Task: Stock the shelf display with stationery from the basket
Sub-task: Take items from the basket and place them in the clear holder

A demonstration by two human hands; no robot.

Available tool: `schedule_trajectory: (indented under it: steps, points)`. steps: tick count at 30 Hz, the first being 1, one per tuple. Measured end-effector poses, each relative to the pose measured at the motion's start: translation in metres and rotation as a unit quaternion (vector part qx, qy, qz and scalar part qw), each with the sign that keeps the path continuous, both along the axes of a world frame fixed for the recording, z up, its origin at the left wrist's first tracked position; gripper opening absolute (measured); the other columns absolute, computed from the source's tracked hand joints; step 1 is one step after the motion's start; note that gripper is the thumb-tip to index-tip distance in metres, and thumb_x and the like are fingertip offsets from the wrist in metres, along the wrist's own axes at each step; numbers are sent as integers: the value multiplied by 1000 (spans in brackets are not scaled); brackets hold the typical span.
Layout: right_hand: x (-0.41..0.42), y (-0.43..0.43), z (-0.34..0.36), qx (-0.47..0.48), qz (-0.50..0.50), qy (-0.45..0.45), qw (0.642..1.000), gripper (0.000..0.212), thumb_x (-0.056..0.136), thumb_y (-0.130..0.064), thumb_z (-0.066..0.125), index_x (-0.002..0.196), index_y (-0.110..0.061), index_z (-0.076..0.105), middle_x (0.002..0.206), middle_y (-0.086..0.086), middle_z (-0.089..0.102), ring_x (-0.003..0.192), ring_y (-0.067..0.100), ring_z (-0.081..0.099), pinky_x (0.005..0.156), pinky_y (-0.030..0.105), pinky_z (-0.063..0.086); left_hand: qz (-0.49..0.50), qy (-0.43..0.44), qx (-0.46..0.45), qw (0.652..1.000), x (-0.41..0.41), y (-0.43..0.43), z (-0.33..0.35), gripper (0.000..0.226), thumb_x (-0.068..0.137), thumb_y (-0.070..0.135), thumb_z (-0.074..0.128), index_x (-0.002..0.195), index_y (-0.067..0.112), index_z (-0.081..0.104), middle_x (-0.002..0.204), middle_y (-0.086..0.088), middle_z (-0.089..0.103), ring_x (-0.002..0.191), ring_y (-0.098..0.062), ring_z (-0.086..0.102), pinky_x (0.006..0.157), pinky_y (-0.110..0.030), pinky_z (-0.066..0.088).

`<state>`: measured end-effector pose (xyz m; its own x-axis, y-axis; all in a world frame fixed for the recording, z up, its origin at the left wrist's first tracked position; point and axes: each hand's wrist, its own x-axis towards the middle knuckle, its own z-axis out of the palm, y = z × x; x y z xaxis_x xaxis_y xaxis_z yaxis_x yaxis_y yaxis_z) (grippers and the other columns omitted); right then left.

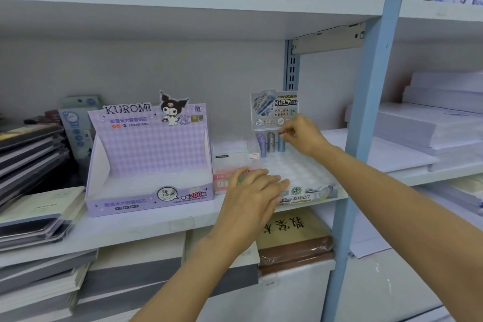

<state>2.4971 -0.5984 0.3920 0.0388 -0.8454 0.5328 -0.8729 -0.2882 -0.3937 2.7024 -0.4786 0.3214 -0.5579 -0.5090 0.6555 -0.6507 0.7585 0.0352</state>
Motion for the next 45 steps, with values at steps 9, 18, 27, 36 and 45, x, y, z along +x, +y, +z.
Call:
schedule_trajectory:
  steps: [9, 18, 27, 36, 45]
  points:
    - [30, 94, -8, -163, 108, -71, 978, 19, 97, -11, 54, 109, -7, 68, 95, 6, 66, 80, 20, 63, 74, 30, 51, -33, 60, -2, 998, 16, 22, -24, 40, 97, 14, 54, 137, 12, 52, 142, -7, 50, 132, -23, 43, 110, -34, 28]
    - [117, 188, -224, 276, 308, -87, 906, 13, 95, -18, 60, 91, -10, 69, 73, 4, 69, 57, 4, 59, 57, 24, 51, 97, 4, 420, 902, 101, 81, -238, 11, 94, 19, 57, 102, 19, 65, 78, 7, 60, 68, -11, 52, 66, -26, 39]
    - [146, 234, -462, 544, 257, 150, 785, 30, 94, -26, 60, 118, -10, 57, 116, 14, 61, 102, 30, 58, 82, 33, 46, 154, -143, 636, 743, 155, 167, -399, 20, 87, 22, 67, 105, 16, 62, 109, -4, 66, 100, -21, 61, 86, -31, 48]
    - [153, 247, -506, 506, 201, 131, 829, 23, 90, -21, 64, 109, -9, 59, 114, 12, 58, 102, 26, 57, 77, 30, 42, 143, -87, 572, 803, 154, 176, -425, 15, 94, 18, 55, 108, 14, 55, 105, -5, 62, 97, -22, 56, 76, -27, 39]
    - [186, 227, -473, 484, 183, -258, 816, 26, 82, -13, 75, 104, -15, 62, 91, -2, 68, 85, 10, 67, 77, 19, 53, 206, 407, 703, 546, 139, 154, -409, 22, 98, 34, 54, 89, 16, 45, 72, 3, 52, 57, -4, 52, 55, -16, 44]
